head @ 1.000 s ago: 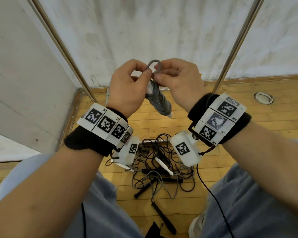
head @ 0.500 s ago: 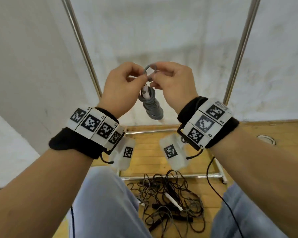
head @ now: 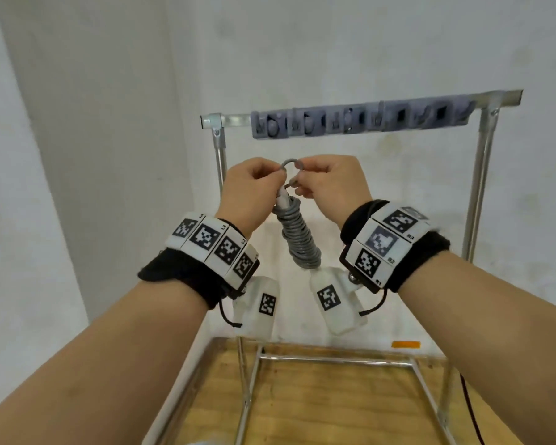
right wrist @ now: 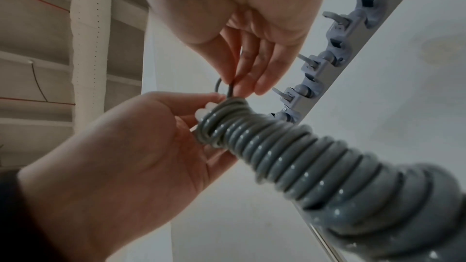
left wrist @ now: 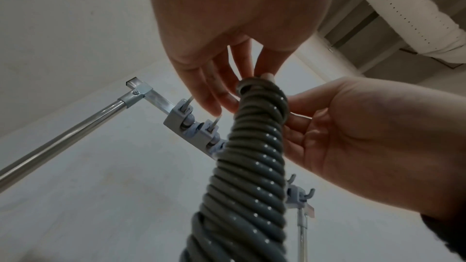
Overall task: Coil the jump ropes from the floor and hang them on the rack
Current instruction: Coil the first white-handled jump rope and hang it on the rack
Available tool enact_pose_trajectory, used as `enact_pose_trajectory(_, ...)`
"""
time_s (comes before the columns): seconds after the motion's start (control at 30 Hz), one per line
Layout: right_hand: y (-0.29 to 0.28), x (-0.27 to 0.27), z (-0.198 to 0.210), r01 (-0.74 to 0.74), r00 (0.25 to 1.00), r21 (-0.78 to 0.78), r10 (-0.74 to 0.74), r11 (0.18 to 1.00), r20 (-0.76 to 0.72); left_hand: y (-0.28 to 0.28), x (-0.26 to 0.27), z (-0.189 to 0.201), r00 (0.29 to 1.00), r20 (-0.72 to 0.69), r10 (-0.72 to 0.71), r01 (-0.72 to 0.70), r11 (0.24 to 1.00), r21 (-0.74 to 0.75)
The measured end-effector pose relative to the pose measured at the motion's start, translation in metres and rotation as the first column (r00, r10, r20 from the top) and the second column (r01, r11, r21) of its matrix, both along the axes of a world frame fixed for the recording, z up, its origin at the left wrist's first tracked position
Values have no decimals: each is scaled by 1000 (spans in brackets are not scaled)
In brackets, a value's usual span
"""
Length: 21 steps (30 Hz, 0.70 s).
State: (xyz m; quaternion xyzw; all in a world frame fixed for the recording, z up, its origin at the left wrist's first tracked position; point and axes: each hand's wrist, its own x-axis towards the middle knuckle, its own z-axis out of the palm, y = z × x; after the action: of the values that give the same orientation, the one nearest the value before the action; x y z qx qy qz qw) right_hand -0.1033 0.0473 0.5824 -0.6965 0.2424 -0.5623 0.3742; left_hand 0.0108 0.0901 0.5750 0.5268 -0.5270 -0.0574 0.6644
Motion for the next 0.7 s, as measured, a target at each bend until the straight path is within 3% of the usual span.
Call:
enact_pose_trajectory(0.27, -58, 48, 47, 0, 1000, -49, 1, 999, 18, -54, 40, 45, 994, -86, 74, -79, 995, -65)
enact_pose_trajectory(0.43, -96, 77, 70, 2, 1000, -85, -1, 996, 14, -87, 64, 67, 989, -144, 38, -51, 995, -86)
enact_pose_trajectory(0.7, -134, 121, 96, 122, 987, -179, -138, 976, -79, -125, 96, 87, 981, -179, 75, -99, 987, -129)
